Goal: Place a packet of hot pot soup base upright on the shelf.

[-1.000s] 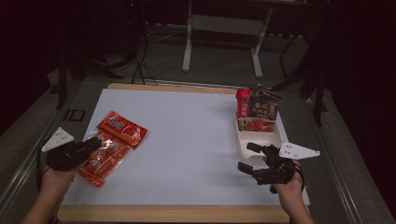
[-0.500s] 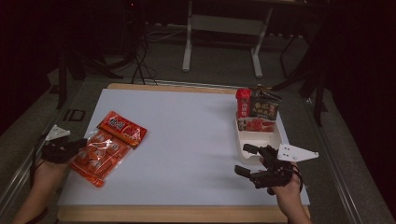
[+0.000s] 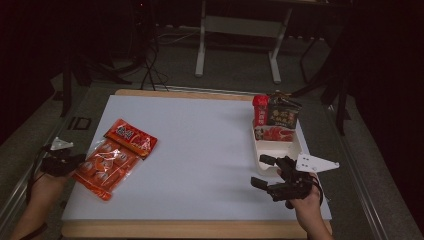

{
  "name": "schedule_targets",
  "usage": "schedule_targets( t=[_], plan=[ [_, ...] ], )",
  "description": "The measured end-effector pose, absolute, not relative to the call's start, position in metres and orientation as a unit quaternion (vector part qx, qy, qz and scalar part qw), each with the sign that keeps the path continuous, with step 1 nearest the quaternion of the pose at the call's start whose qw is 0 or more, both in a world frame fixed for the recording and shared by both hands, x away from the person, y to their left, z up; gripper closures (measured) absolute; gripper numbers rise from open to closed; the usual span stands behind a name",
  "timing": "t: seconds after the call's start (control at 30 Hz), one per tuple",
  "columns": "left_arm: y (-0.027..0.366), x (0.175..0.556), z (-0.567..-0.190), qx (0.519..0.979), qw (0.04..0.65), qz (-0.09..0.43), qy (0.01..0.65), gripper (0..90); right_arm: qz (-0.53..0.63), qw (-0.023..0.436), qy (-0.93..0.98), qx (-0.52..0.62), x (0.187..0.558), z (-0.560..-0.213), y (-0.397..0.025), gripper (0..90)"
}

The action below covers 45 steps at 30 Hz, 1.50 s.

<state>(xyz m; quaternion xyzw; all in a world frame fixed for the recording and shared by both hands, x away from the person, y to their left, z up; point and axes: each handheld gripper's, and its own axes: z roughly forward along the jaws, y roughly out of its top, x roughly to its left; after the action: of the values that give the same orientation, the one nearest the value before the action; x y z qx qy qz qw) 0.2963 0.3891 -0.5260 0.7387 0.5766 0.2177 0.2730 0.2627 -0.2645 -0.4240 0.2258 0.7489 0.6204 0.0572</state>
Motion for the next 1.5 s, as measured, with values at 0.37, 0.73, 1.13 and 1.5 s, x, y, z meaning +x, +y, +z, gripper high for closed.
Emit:
schedule_targets(
  t=[0.37,0.73,1.13,1.5],
  plan=[
    [0.379,0.295,-0.529,0.75,0.28,0.194,0.567,90.0,0.616,0.051,0.752,0.23,0.265,-0.426,-0.263,14.9],
    [0.341,0.293,-0.528,0.778,0.288,0.17,0.532,90.0,0.612,0.048,0.756,0.229,0.264,-0.427,-0.261,15.0],
    [0.311,0.303,-0.527,0.794,0.29,0.163,0.508,90.0,0.61,0.044,0.758,0.228,0.264,-0.429,-0.26,15.0],
    [0.308,0.327,-0.521,0.778,0.295,0.185,0.522,90.0,0.607,0.044,0.759,0.231,0.265,-0.43,-0.261,15.0]
  ],
)
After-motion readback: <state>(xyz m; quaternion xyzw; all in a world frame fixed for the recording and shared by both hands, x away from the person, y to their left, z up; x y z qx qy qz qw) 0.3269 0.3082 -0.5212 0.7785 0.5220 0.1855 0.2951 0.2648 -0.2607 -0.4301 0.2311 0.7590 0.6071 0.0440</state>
